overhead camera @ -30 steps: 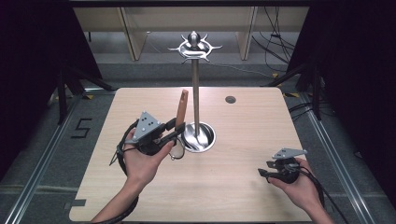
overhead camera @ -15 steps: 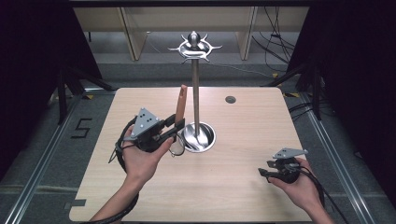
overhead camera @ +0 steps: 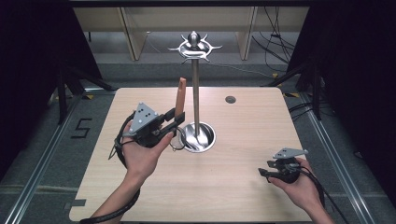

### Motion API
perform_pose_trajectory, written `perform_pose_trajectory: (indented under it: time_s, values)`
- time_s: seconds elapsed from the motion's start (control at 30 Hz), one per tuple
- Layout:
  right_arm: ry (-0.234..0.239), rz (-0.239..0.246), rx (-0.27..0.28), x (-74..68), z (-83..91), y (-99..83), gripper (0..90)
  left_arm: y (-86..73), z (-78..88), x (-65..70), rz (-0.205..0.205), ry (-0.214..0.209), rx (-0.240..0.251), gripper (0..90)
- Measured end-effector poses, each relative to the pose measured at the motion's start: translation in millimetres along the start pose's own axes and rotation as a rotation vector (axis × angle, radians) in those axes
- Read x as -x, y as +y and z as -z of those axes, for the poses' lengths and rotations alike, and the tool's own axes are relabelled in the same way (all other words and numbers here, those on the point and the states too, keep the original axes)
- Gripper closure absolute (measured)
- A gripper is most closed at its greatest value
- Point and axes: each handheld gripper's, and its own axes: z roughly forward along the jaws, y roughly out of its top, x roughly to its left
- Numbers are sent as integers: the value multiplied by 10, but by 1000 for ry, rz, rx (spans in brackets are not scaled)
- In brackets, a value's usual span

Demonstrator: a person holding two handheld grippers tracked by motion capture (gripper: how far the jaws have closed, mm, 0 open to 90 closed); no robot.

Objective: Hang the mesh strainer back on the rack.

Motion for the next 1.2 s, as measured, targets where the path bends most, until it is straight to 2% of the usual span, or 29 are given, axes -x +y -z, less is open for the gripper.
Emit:
perform_pose_trajectory:
  time_s: [0.13,0.27,0.3,1.2]
  values:
    - [5,2,-21,3,16,8,506,24,-10,-9,-5,2,2,679]
    - [2,12,-18,8,12,6,506,49,-9,-16,0,5,8,679]
    - [3,0,-21,3,14,6,506,59,-11,-17,-2,7,9,679]
    - [0,1,-17,7,15,8,505,289,-68,-50,-9,31,52,679]
